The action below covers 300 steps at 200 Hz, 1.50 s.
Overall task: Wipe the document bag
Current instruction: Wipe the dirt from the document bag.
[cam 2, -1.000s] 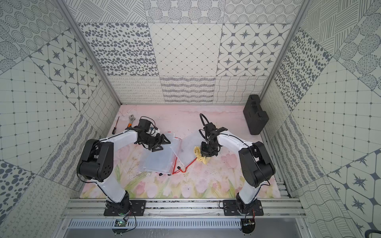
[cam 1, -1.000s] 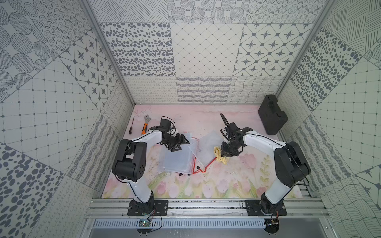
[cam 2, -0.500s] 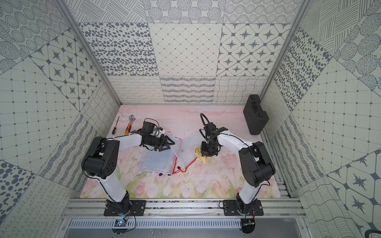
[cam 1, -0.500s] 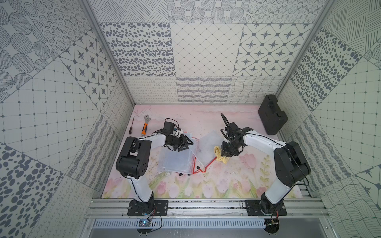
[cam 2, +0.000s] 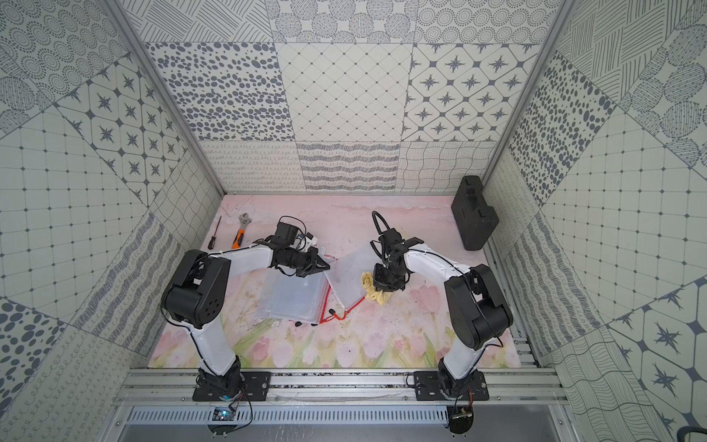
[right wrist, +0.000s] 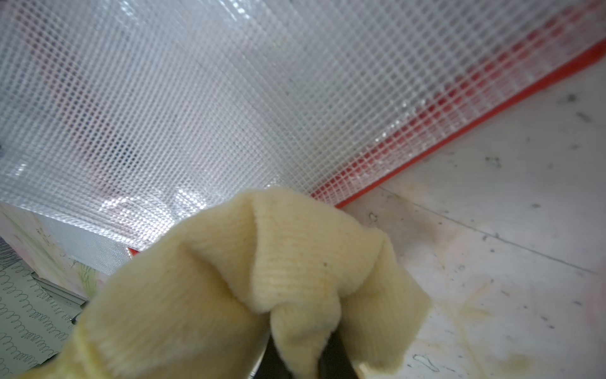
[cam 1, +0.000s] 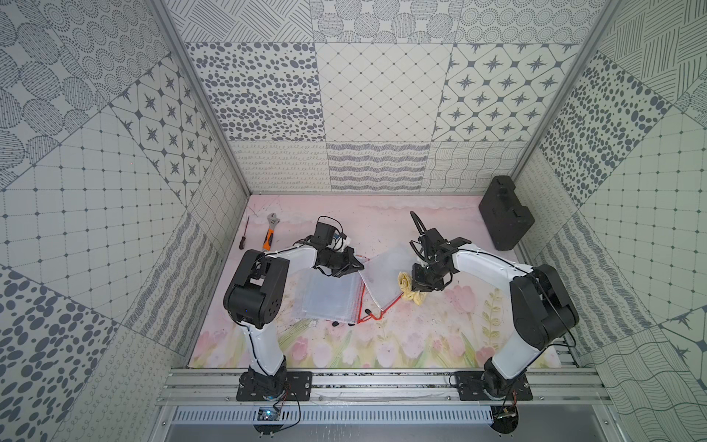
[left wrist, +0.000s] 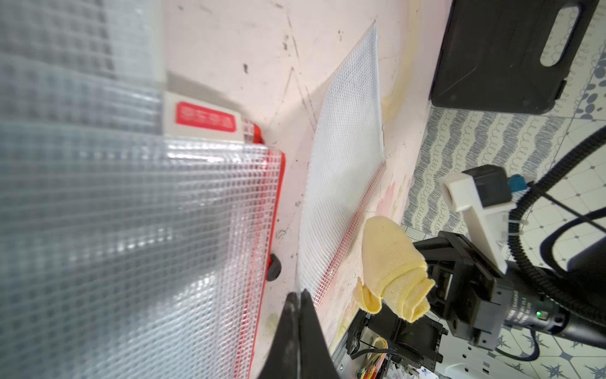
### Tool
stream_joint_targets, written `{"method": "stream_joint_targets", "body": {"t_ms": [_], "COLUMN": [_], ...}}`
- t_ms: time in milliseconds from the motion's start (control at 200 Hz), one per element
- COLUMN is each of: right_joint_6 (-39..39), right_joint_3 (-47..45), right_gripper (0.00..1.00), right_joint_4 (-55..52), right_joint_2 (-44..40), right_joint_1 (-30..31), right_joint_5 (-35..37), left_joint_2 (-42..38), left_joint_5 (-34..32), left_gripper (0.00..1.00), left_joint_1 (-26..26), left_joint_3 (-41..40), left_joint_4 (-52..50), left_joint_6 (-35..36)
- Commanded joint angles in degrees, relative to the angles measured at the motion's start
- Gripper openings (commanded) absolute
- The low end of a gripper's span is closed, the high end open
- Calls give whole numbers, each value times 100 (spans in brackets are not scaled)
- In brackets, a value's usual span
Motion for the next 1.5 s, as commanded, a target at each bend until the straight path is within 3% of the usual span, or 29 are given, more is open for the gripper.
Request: {"method": "stream_joint_targets", "body": {"t_ms": [0,185,480,615,870,991,1081,1186,1291,1381,1496], "right_joint_6": [186,195,504,531,-227,-459,-464,-295,57,189,-59], "right_joint_3": [6,294,432,267,469,664,941,1201,1155,1028,1020], "right_gripper": [0,0,0,0,0,0,0,0,0,0,0], "right_joint_4": [289,359,963,905,-165,-346,-497,-546,-144,77,-79], "right_joint_2": [-460,-56,1230,1404,1150,1112,1220,1299,1488,1645,1747], "right_joint_1": [48,442,671,226,-1240,-1647,-1385,-348,402,391,-192], "right_joint_5": [-149,-272,-232,39,1002,1261,1143,1109,544,424,638], "left_joint_2": [82,400,486,452,465,467,492,559,607,609,575], "left_joint_5": [-196,-441,-684,-729,-761,-761,-776,-805,-825,-847,-903], "left_gripper": [0,0,0,0,0,0,0,0,0,0,0], "left_joint_1": [-787,-1494,-1673,-1674,-1674,-1672,-1673,-1670,-1674,-1674,-1674], "left_joint_3": [317,402,102,163,175,150,173,240,287,315,350], "left_joint_4": [-129,79,217,-116,-428,-376,-362,-431,-464,-517,-628], "left_joint_6": [-109,-445,-592,-349,-68,-106,-134,-118,-133,-134,-60]}}
